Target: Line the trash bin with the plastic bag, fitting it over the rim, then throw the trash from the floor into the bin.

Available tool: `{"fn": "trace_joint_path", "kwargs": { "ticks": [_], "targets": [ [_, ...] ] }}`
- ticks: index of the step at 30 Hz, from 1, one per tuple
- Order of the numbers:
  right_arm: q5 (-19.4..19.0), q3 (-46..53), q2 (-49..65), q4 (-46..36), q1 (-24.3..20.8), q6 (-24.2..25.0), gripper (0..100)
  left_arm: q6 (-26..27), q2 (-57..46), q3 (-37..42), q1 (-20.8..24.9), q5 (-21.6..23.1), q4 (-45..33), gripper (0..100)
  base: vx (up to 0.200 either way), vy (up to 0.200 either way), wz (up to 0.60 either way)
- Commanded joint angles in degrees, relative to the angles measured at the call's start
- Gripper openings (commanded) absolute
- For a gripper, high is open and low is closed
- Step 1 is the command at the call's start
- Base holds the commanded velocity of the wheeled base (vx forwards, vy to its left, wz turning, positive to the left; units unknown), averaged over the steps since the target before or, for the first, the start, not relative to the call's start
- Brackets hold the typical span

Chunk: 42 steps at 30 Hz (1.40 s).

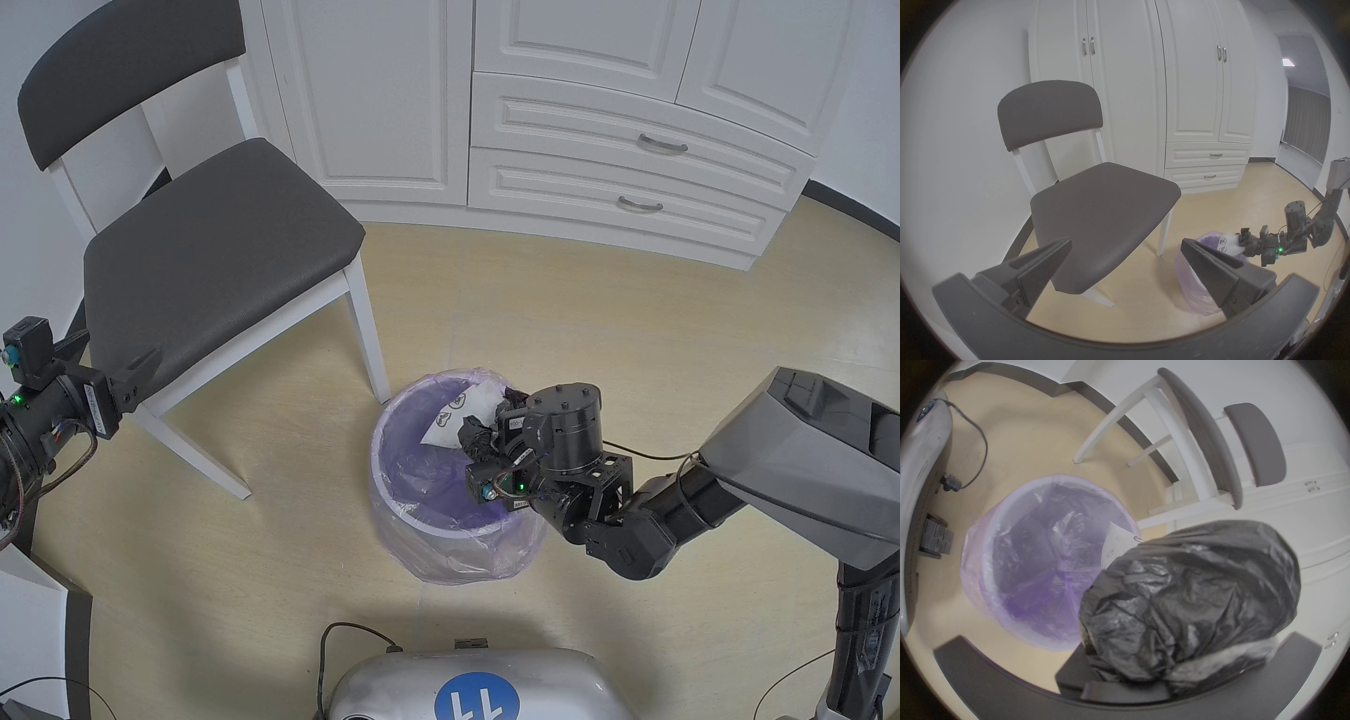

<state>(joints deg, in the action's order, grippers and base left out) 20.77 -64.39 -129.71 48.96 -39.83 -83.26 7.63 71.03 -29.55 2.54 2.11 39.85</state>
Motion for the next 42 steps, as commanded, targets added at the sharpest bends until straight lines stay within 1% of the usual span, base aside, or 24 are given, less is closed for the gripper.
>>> {"fn": "trace_joint_path", "kwargs": {
  "ticks": [1,2,4,5,6,8,11,13,17,21,24,30,34,42],
  "targets": [
    [-0.65,-3.81,-0.37,-4.48,-0.87,0.21,0,0.02,-3.01,-0.16,-0.43,0.35,-0.74,100,0.0,0.0,0.0],
    [-0.73,-4.34,-0.19,-5.36,-0.87,0.29,0,0.02,-3.01,-0.24,-0.43,0.35,-0.92,100,0.0,0.0,0.0],
    [-2.05,-7.94,0.16,-11.16,-0.95,0.38,0,0.02,-2.83,-0.33,-0.51,0.44,-1.53,100,0.0,0.0,0.0],
    [-2.05,-7.94,0.16,-11.16,-0.95,0.38,0,0.02,-2.83,-0.33,-0.51,0.44,-1.53,100,0.0,0.0,0.0],
    [-4.43,-12.25,0.16,-17.84,-0.95,1.08,0,0.02,-2.57,-0.33,-0.51,0.44,-1.53,100,0.0,0.0,0.0],
    [-5.83,-15.59,-0.02,-23.47,-0.95,1.96,0,0.02,-2.74,-0.16,-0.34,0.44,-1.53,100,0.0,0.0,0.0],
    [-6.18,-19.28,-0.28,-30.76,-0.95,3.63,0,0.1,-3.27,0.19,-0.07,0.44,-1.53,100,0.0,0.0,0.0],
    [-6.27,-20.34,-0.55,-33.22,-0.78,4.6,0,0.02,-3.62,0.11,-0.07,0.44,-1.53,100,0.0,0.0,0.0],
    [-6.27,-21.39,-1.86,-34.02,-0.25,4.95,0,0.02,-3.8,-0.16,-0.16,0.44,-1.62,100,0.0,0.0,0.0],
    [-7.33,-23.5,-4.76,-33.75,0.54,5.92,0,0.1,-3.89,0.11,0.01,0.53,-1.62,100,0.0,0.0,0.0],
    [-7.41,-24.2,-6.35,-33.66,0.89,6.53,0,0.1,-3.89,0.19,0.01,0.53,-1.62,100,0.0,0.0,0.0],
    [-7.41,-25.79,-8.9,-33.49,1.59,6.71,0,0.1,-3.45,0.37,0.01,0.44,-1.62,100,0.0,0.0,0.0],
    [-7.59,-26.84,-11.53,-31.99,2.65,6.62,0,0.1,-3.1,0.28,0.01,0.53,-1.62,100,0.0,0.0,0.0],
    [-7.85,-28.07,-14.43,-31.82,3.0,6.62,0,0.1,-2.66,0.19,0.01,0.53,-1.62,100,0.0,0.0,0.0]
  ]
}}
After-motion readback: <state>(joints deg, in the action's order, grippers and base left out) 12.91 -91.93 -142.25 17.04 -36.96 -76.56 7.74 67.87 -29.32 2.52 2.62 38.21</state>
